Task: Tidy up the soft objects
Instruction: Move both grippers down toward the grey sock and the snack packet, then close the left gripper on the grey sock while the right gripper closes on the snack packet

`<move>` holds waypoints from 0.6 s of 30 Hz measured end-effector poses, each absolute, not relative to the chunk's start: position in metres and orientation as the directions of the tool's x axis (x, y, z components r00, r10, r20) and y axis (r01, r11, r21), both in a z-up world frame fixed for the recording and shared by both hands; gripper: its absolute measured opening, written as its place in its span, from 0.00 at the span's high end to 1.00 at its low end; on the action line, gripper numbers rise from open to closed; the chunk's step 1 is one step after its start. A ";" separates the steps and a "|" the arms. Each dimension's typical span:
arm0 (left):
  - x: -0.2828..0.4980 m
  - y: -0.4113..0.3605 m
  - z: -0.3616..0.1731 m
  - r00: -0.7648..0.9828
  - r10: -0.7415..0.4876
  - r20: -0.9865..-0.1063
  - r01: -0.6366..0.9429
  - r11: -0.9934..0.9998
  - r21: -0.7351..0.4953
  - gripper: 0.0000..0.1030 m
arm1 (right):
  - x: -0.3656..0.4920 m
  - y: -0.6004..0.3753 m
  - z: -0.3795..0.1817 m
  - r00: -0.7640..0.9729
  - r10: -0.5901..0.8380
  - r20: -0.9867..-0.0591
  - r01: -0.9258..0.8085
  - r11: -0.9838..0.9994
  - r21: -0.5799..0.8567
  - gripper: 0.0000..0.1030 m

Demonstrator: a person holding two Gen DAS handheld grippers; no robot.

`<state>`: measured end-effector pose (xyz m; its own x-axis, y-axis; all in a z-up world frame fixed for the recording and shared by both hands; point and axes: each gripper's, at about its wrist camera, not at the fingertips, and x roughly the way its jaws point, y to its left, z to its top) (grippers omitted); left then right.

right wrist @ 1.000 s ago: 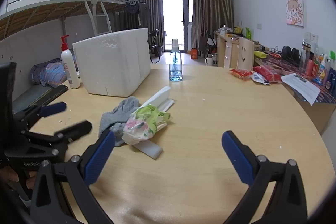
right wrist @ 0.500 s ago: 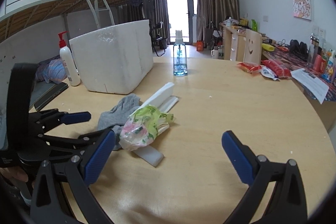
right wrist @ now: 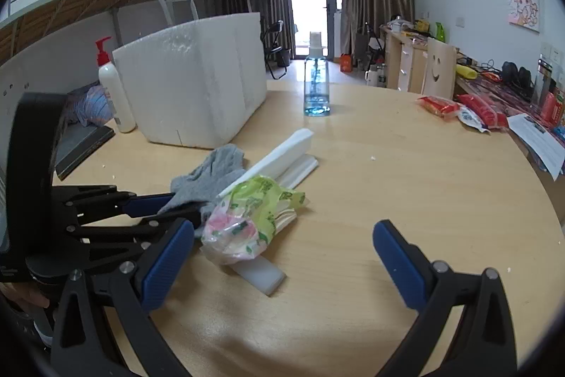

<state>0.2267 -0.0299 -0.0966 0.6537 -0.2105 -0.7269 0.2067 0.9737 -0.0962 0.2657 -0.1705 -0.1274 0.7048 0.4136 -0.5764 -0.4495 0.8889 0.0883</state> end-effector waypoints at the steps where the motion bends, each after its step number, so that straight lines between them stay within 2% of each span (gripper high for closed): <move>1: 0.226 -0.030 -0.096 0.657 -0.211 -0.724 0.210 0.973 -0.093 0.79 | 0.266 -0.169 -0.128 0.702 0.413 -0.581 -0.451 0.888 0.087 0.00; 7: 0.226 -0.022 -0.091 0.664 -0.232 -0.711 0.215 0.970 -0.116 0.90 | 0.273 -0.160 -0.129 0.679 0.407 -0.611 -0.461 0.884 0.077 0.00; 11: 0.226 -0.019 -0.091 0.662 -0.229 -0.713 0.209 0.971 -0.118 0.94 | 0.279 -0.153 -0.131 0.648 0.418 -0.636 -0.479 0.874 0.086 0.01; 16: 0.227 -0.015 -0.090 0.662 -0.230 -0.713 0.212 0.970 -0.117 0.95 | 0.284 -0.148 -0.130 0.638 0.407 -0.654 -0.474 0.877 0.083 0.06; 18: 0.227 -0.014 -0.090 0.662 -0.228 -0.714 0.210 0.971 -0.115 0.96 | 0.286 -0.145 -0.131 0.626 0.406 -0.666 -0.479 0.874 0.082 0.14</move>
